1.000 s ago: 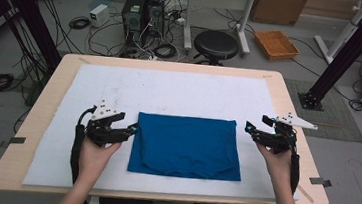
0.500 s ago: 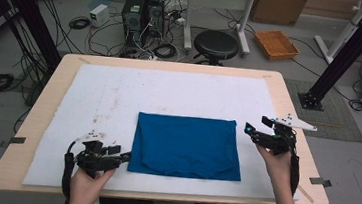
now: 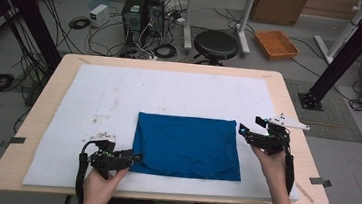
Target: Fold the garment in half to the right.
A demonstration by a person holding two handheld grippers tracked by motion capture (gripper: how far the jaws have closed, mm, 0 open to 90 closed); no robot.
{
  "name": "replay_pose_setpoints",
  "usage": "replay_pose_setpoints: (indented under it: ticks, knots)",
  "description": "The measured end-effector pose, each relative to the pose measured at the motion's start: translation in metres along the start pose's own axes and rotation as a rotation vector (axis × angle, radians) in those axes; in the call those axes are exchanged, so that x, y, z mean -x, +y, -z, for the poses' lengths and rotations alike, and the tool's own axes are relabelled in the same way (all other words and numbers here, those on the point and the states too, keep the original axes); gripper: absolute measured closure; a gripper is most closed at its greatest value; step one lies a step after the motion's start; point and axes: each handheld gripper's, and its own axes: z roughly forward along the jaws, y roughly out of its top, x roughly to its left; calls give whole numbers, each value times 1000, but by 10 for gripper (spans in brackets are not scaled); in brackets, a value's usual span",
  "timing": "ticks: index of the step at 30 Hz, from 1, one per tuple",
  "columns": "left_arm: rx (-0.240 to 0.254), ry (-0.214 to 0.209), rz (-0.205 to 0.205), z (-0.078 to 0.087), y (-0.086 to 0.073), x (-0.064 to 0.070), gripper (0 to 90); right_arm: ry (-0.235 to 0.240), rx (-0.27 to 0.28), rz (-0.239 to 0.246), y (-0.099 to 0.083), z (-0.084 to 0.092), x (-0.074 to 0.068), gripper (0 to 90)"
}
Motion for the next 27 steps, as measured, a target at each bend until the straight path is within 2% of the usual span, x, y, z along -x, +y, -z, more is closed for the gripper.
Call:
replay_pose_setpoints:
  ticks: [5, 9, 14, 19, 23, 27]
  knots:
    - [-2, -8, 3, -7, 3, 5, 485, 34, -9, 28, 4, -8, -14, 261]
    - [-5, 1, -8, -11, 4, 7, 530, 67, -38, 48, 5, -20, -29, 267]
    - [-3, 52, -35, -14, 4, 11, 664, 121, -59, 57, 12, -41, -48, 344]
    - [8, 87, -44, -15, 2, 14, 741, 212, -77, 19, 27, -74, -71, 461]
    - [15, 105, -52, -15, 1, 16, 775, 257, -113, 16, 41, -106, -96, 521]
    - [21, 113, -55, -15, 0, 16, 802, 298, -144, 33, 53, -138, -124, 561]
